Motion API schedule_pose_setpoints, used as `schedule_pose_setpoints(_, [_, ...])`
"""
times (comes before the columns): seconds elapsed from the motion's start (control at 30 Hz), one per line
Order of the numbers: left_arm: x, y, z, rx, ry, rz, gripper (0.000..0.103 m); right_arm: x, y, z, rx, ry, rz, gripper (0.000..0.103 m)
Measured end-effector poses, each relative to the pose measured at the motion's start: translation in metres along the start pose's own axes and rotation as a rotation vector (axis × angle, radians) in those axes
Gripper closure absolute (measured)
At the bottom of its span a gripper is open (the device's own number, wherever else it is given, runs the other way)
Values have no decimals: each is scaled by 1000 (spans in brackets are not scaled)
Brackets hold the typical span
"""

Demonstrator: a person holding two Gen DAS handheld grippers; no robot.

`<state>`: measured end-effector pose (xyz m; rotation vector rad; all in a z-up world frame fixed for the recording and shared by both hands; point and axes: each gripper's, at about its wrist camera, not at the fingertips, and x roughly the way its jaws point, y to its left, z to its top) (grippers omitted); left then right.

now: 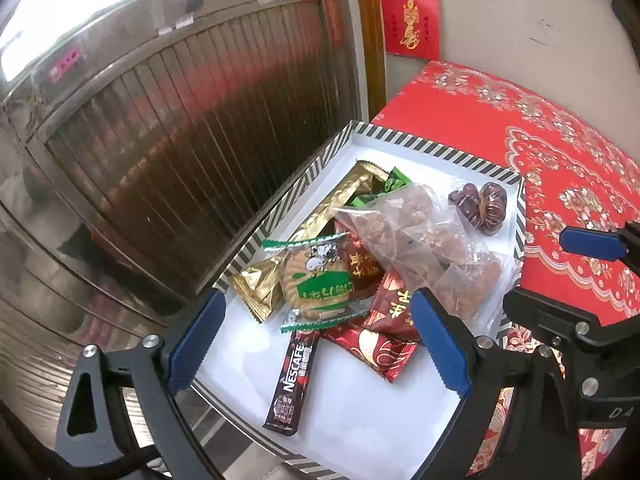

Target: Organize snacks

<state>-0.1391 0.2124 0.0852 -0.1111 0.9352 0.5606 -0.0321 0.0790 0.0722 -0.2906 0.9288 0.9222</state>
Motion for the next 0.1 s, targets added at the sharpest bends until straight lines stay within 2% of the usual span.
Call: schedule_pose_setpoints(0.1, [-2,-9,4,30,-11,-5,9,-7,-10,-4,29,-14,-5,18])
